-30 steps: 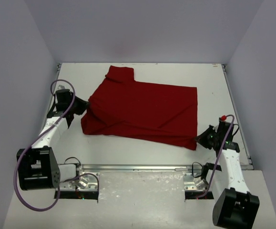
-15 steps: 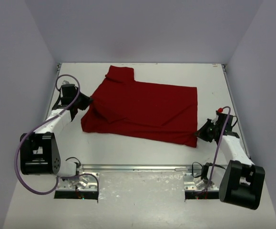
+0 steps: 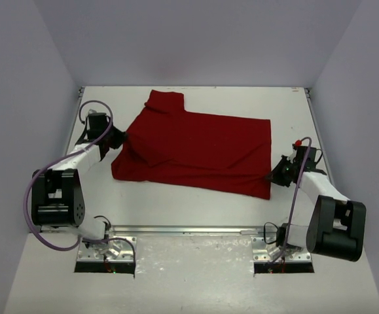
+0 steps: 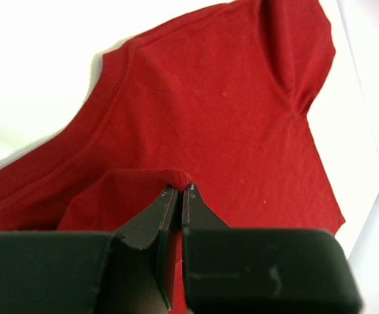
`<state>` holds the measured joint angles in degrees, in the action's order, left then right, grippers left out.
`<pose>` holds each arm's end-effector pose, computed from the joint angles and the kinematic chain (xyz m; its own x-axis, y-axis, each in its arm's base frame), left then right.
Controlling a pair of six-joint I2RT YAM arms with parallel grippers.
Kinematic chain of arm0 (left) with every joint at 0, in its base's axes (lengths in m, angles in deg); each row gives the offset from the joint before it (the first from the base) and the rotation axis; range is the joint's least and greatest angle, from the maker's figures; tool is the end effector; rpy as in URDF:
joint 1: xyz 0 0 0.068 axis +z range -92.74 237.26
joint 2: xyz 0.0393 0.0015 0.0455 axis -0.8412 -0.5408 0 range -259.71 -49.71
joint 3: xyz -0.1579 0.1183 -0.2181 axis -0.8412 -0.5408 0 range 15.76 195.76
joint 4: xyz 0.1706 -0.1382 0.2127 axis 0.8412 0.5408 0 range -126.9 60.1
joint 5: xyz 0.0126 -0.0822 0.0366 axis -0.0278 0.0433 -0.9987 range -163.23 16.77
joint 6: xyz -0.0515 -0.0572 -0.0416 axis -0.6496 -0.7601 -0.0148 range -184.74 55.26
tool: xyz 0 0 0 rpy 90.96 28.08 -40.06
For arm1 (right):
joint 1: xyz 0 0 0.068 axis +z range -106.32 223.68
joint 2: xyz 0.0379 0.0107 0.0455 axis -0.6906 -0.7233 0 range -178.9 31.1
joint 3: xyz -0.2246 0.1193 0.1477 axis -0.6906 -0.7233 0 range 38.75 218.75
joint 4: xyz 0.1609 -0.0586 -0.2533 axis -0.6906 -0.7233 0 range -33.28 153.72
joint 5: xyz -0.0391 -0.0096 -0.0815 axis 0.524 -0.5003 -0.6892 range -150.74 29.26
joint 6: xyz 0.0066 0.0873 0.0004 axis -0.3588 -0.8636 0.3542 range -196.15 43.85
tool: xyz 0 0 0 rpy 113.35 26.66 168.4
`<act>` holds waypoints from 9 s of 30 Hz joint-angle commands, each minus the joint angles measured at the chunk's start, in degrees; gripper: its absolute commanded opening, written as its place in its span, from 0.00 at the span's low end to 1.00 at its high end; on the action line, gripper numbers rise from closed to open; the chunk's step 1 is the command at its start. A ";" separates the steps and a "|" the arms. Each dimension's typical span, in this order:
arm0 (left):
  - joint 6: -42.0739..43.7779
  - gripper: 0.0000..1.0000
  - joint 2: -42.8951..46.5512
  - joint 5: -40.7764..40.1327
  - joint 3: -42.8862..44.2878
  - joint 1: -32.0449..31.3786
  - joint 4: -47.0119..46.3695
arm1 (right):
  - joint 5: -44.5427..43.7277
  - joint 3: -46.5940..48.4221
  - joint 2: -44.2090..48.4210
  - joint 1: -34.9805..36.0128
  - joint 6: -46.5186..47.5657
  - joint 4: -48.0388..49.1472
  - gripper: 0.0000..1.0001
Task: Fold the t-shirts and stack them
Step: Fold the tshirt
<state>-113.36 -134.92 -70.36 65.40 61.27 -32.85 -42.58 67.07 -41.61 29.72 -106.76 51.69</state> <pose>0.3843 0.0230 0.1809 -0.3971 -0.7790 -0.4852 -0.4980 0.6270 -0.5991 0.2652 -0.0411 0.1021 -0.6643 0.6637 -0.3439 0.4650 0.7271 0.5051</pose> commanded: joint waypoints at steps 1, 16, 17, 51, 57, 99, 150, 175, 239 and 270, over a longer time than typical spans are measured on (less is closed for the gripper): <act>-0.60 0.00 -0.75 -0.59 2.21 -0.93 -3.00 | -1.19 2.53 -0.94 0.51 0.64 2.36 0.03; -1.21 0.00 -5.40 -2.35 4.93 -1.55 -5.64 | -3.30 8.42 -10.08 1.39 0.90 3.07 0.02; -1.21 0.00 -6.01 -2.26 5.19 -1.64 -5.72 | -3.39 8.60 -10.43 1.47 0.90 3.24 0.01; -13.07 1.00 12.07 -29.42 1.89 -8.14 29.42 | -14.72 37.14 -27.01 51.91 16.99 5.52 0.71; -10.54 0.96 19.81 -27.57 -8.84 -8.05 27.87 | -12.18 52.88 -41.45 57.19 21.37 6.06 0.69; -2.01 0.28 11.03 -18.96 -22.93 -4.45 4.30 | -19.99 81.99 -65.99 65.11 24.81 -1.77 0.02; 1.86 0.16 11.91 -19.13 -19.42 -4.28 5.79 | -32.46 29.47 -14.33 45.43 -0.66 -17.01 0.99; -0.25 0.00 12.17 -15.88 -18.89 -4.36 3.94 | -28.61 5.96 -6.83 21.95 -6.04 -17.15 0.29; 1.25 0.00 -9.00 -18.25 -5.44 -11.22 2.89 | -32.91 15.63 -20.19 23.36 2.49 -19.96 0.03; 17.31 1.00 -38.10 -5.19 46.57 -9.99 -0.11 | 9.75 15.11 4.84 23.53 0.38 -5.92 0.99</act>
<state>-102.80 -158.83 -83.87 98.15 50.19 -30.53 -48.31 87.20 -40.45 53.15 -103.61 39.80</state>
